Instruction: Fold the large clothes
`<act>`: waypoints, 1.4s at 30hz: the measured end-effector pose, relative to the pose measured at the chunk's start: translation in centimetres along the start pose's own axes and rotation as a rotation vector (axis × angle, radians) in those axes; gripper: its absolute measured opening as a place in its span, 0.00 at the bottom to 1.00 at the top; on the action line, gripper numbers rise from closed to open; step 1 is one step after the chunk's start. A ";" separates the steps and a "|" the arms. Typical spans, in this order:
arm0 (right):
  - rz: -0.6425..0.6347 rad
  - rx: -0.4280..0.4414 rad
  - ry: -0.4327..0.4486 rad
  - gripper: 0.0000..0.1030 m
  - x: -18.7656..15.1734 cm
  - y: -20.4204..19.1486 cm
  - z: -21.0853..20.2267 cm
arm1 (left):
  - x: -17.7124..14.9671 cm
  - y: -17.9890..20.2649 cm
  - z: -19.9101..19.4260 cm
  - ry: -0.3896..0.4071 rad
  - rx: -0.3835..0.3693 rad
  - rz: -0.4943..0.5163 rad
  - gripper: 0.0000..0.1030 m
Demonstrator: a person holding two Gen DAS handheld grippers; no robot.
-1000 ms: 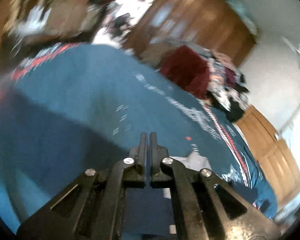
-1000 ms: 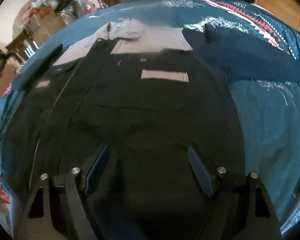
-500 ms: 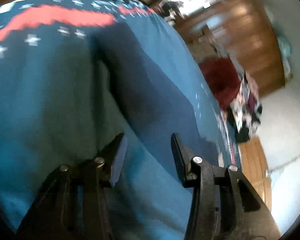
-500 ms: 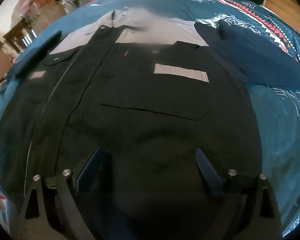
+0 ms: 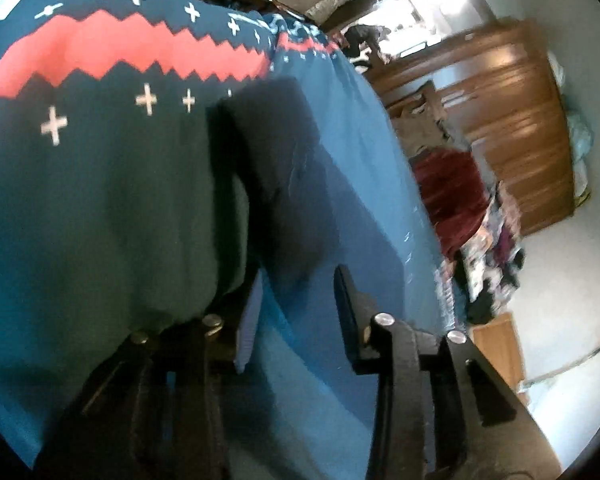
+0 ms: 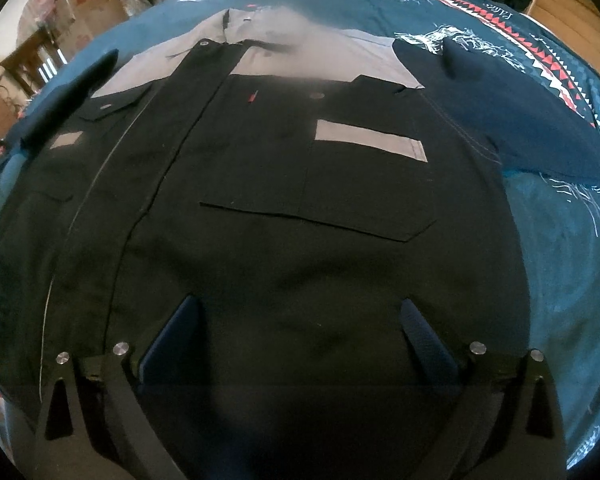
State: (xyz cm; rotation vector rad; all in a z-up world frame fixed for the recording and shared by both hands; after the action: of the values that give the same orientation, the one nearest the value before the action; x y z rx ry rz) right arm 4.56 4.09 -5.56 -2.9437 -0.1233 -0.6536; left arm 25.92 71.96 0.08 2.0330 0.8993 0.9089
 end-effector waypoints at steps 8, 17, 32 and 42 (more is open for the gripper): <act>0.000 -0.001 0.006 1.00 -0.2 0.0 0.2 | 1.1 -0.4 1.1 -0.047 -0.027 -0.057 0.56; -0.003 0.001 0.013 1.00 -0.4 0.0 0.3 | -0.6 0.1 1.1 -0.104 -0.067 -0.080 0.56; -0.023 -0.024 0.031 1.00 0.0 -0.2 0.5 | 1.2 -2.5 2.6 -0.028 0.013 -0.033 0.07; -0.042 0.023 0.111 0.65 1.9 -1.7 -2.2 | -8.2 18.7 -2.0 0.084 -0.118 0.522 0.03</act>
State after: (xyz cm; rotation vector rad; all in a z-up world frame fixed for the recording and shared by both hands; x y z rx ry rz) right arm 5.16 5.57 -2.62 -2.8820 -0.1809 -0.8139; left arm 25.69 56.77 13.79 2.1744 0.3394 1.2983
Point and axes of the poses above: each gripper's, at about its wrist camera, not at the fingertips, and z roughly the way its jaws point, y to its right, x to its top, the point moved 8 cm from there along z, roughly the way its jaws point, and after that the axes turned 3 degrees about x, right-handed, at the moved point
